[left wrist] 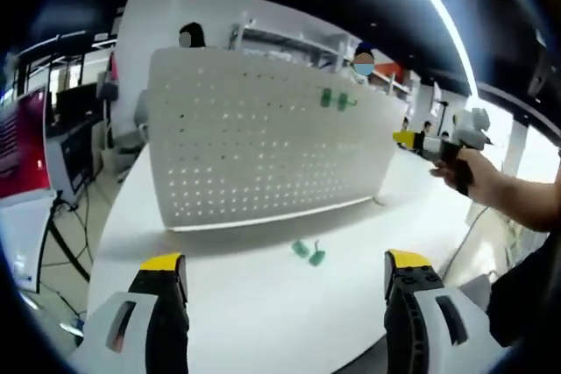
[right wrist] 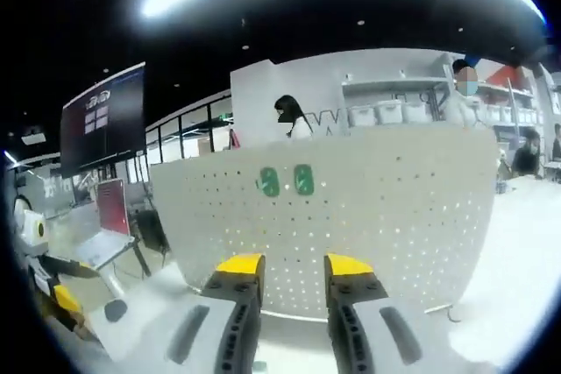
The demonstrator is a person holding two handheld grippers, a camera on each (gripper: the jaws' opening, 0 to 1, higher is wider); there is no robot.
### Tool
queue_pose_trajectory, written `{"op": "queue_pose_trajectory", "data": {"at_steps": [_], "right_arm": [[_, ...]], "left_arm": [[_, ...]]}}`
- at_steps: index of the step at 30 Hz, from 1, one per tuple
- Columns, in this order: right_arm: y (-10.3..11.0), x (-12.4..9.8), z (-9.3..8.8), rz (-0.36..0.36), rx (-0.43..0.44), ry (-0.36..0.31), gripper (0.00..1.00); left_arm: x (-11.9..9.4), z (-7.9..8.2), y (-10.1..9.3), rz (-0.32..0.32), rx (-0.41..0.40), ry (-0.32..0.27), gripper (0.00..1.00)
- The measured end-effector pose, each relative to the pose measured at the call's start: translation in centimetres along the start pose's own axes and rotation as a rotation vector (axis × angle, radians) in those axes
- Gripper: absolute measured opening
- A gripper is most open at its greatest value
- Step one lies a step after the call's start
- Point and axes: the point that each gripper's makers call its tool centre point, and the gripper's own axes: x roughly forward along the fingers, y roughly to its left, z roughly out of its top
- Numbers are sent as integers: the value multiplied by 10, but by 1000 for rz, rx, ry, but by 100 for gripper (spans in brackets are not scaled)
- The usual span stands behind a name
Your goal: Insert the hook assembly into the mounting plate slot until the hook locks in place.
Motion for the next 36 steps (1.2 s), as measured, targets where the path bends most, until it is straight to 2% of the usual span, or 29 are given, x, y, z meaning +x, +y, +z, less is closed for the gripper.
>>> {"op": "queue_pose_trajectory", "data": {"at_steps": [6,10,20,28,36], "right_arm": [[20,-20,-46,55,14,121,26],[31,-30,-62,99,-2,161,27],[49,-45,-91,127,5,217,27],[59,-70,-134,140,22,325,27],[66,-82,-165,157,25,405,27]], "left_arm": [[2,-3,1,6,-3,21,95],[4,-7,-2,4,0,39,95],[3,-16,-1,10,-8,61,95],[0,-32,4,19,-29,91,94],[-2,-42,5,23,-26,127,94]]}}
